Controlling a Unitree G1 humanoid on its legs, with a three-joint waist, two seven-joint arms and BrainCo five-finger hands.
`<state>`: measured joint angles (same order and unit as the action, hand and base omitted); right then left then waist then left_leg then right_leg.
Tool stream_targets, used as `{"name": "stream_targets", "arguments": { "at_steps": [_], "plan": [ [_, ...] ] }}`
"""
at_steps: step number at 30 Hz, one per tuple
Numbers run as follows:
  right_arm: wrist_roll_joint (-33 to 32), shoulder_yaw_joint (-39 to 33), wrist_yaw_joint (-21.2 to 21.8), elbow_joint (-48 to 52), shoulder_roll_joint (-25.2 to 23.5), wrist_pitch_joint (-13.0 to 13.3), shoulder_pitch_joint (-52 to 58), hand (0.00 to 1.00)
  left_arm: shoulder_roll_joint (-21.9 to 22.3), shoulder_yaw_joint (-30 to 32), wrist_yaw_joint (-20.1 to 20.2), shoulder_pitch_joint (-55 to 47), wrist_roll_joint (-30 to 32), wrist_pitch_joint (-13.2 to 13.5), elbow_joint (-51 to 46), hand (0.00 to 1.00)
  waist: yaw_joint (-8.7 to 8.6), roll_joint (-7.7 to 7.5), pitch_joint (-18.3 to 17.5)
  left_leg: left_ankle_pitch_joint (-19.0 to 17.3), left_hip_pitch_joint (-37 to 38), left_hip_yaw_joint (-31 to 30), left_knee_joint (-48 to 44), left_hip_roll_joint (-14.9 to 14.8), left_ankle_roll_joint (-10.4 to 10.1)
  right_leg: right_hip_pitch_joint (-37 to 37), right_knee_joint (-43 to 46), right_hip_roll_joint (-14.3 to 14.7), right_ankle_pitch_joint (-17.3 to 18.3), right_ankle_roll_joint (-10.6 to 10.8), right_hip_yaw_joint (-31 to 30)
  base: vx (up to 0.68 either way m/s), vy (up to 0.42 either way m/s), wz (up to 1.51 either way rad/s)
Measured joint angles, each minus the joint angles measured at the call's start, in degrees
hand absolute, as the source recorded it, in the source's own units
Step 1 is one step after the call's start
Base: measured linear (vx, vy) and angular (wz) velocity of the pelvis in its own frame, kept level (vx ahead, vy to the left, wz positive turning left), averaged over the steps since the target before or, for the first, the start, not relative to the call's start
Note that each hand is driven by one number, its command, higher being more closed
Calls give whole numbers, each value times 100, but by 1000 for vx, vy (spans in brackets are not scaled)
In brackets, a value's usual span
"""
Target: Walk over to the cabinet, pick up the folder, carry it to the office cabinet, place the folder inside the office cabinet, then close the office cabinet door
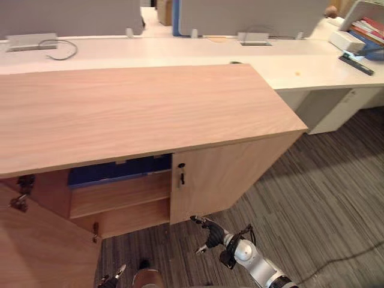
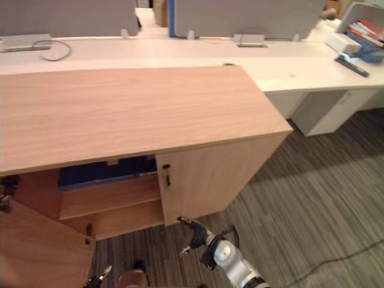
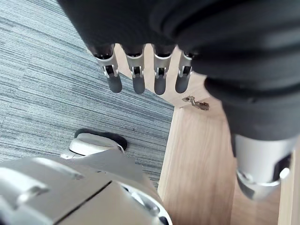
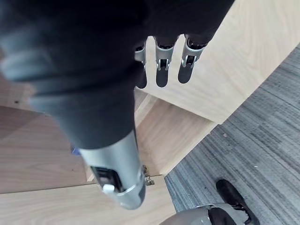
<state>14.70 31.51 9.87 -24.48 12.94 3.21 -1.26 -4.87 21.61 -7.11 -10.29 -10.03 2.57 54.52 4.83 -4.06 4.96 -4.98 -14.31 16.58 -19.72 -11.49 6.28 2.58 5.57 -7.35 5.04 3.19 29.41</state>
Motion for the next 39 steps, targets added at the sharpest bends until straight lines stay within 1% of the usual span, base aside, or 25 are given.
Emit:
{"name": "stream_targets", "arguments": {
  "at_steps": [1, 2, 3, 4, 5, 6, 8, 9, 12, 13, 15, 17, 18, 22, 28, 30, 31, 32, 33, 34, 35, 36, 37, 38, 39],
  "plan": [
    [0, 8, 1, 1, -13, -16, 0, 0, -2, 3, -2, -18, 1, -8, 1, 0, 8, -10, -6, -72, 10, 143, 9, 3, 83, 20, -15, -31, 8, 15, 27, 56, 123, 52],
    [0, 12, 1, 12, -44, -25, 1, 0, -4, 11, -4, -88, 3, -47, 5, 0, -20, -18, -29, -162, 89, 668, 54, -91, 134, 65, -91, -93, -7, 1, 76, 58, 76, 60],
    [0, -1, -1, 6, -55, -30, 1, 0, -1, 12, -5, -111, 3, -62, 7, 0, -96, -33, -47, -179, 150, 1061, 113, -158, 101, 112, -140, -160, -28, 12, 212, 100, 78, 97],
    [4, -10, 0, -1, -63, -48, 24, 0, -5, 14, -6, -107, 9, -77, 6, 0, -172, -47, -65, -138, 176, 1393, 176, -178, 46, 146, -109, -272, -92, 95, 459, 105, 70, 97],
    [9, -20, 0, -1, -62, -56, 51, 0, 1, 13, -5, -107, 19, -88, 7, 0, -190, -15, -83, 40, 169, 1443, 242, -178, -46, 163, -82, -296, -95, 98, 555, 153, 120, 115],
    [27, -56, 0, -5, -65, -102, 120, 0, -3, 13, -6, -106, 29, -103, 4, 0, -220, -5, -104, 381, 160, 1411, 452, -60, -511, 232, -51, -366, -95, 99, 764, 174, 143, 116],
    [63, -111, -1, -1, -81, -109, 160, 0, -1, 6, -5, -108, 50, -133, 36, 0, -212, -70, -139, 675, 275, 1277, 1005, 289, -586, 250, 93, -573, -102, 105, 1065, 223, 182, 107],
    [78, -151, -1, 4, -90, -109, 159, 0, -1, -15, -4, -107, 63, -186, 124, 0, -210, -63, -157, 848, 378, 1126, 1341, 491, -582, 256, 266, -703, -108, 110, 1179, 181, 172, 69],
    [224, -340, -39, -15, -266, -140, 168, 0, -71, -168, -5, -122, 88, -223, 132, 0, -213, -38, -145, 1033, 626, 773, 1766, 650, -552, 182, 995, -929, -105, 74, 1210, 136, 189, 63],
    [254, -316, -70, -10, -348, -145, 154, 0, -109, -216, -8, -120, 104, -223, 129, 0, -211, -13, -125, 1097, 751, 710, 1913, 617, -581, 181, 1015, -857, 1, 48, 1104, 73, 133, 40],
    [244, -319, -138, 2, -454, -142, 80, 0, -155, -231, -14, -91, 102, -220, 125, 0, -226, -36, -132, 1230, 880, 679, 2162, 658, -610, 100, 699, -694, -37, -13, 933, 13, 32, 9],
    [237, -320, -157, -21, -462, -145, 82, 0, -118, -225, -15, -75, 100, -214, 127, 0, -196, -17, -166, 1391, 985, 758, 2454, 721, -657, 59, 602, -666, -77, -39, 878, -26, -21, -14],
    [238, -311, -158, -24, -465, -153, 89, 0, -78, -211, -14, -72, 100, -215, 132, 0, -191, -14, -147, 1417, 979, 797, 2475, 703, -671, 53, 550, -660, -47, 6, 831, -23, -58, -29],
    [341, -280, -158, -237, -435, -215, 134, 0, -8, -102, -14, -107, 103, -222, 170, 0, -232, -20, -137, 1441, 955, 861, 2503, 674, -707, 45, 442, -625, 89, 185, 810, -60, -99, -14],
    [480, -286, -158, -237, -468, -215, 128, 0, 2, -89, -14, -115, 113, -220, 120, 0, -209, -57, -50, 1450, 929, 881, 2507, 700, -656, 47, 281, -585, 203, 197, 829, -57, -31, 2],
    [480, -334, -163, -238, -478, -217, 122, 0, -6, -101, -14, -134, 154, -219, 57, 0, -216, -97, -54, 1439, 856, 854, 2504, 795, -638, 3, 372, -722, 250, 264, 960, -1, 15, 27],
    [479, -371, -171, -244, -465, -220, 126, 0, -27, -117, -13, -169, 201, -218, -16, 0, -220, -196, -101, 1368, 696, 848, 2315, 934, -595, -101, 507, -932, 288, 333, 1127, 37, 52, 54],
    [478, -448, -180, -244, -464, -222, 140, 0, -44, -126, -13, -166, 232, -219, -62, 0, -225, -228, -102, 1184, 553, 860, 1948, 1022, -555, -128, 663, -1088, 258, 464, 1236, 126, 102, 80],
    [477, -578, -201, -251, -369, -237, 140, 0, 34, -127, -15, -164, 272, -208, -114, 0, -228, -94, -6, 737, 448, 757, 1599, 1040, -394, -296, 1638, -1338, 234, 383, 1154, 143, 190, 98],
    [479, -647, -213, -245, -337, -291, 216, 0, 24, -146, -22, -174, 310, -213, -103, 0, -230, -65, -5, 666, 501, 493, 1545, 1094, -335, -730, 2757, -1619, -6, -374, 536, 135, 210, 97],
    [481, -698, -217, -236, -341, -309, 257, 0, -6, -182, -26, -155, 343, -213, -100, 0, -244, -23, 22, 665, 610, 323, 1577, 1090, -272, -992, 3339, -1665, -291, -909, 74, 94, 218, 122],
    [481, -783, -233, -213, -408, -312, 320, 0, -100, -320, -38, -46, 403, -214, -71, 0, -303, 31, 138, 663, 730, -98, 1580, 1048, -252, -1383, 3759, -1313, -7, -706, -1006, 140, 117, 160],
    [481, -771, -261, -205, -460, -311, 349, 0, -230, -409, -41, 71, 409, -210, -35, 0, -420, 9, 159, 663, 740, -505, 1577, 1034, -250, -1525, 3410, -759, 351, -406, -1852, 146, 67, 177],
    [480, -773, -263, -200, -485, -312, 355, 0, -285, -452, -42, 153, 409, -201, -8, 0, -466, -19, 176, 663, 746, -647, 1577, 1062, -260, -1561, 3132, -522, 423, -277, -2242, 128, -8, 186],
    [467, -780, -278, -136, -515, -311, 396, 0, -343, -501, -47, 322, 400, -189, 79, 0, -525, -73, 194, 650, 742, -1018, 1567, 1178, -300, -1545, 2453, -189, 529, -53, -2902, 77, -33, 174]
  ]
}}
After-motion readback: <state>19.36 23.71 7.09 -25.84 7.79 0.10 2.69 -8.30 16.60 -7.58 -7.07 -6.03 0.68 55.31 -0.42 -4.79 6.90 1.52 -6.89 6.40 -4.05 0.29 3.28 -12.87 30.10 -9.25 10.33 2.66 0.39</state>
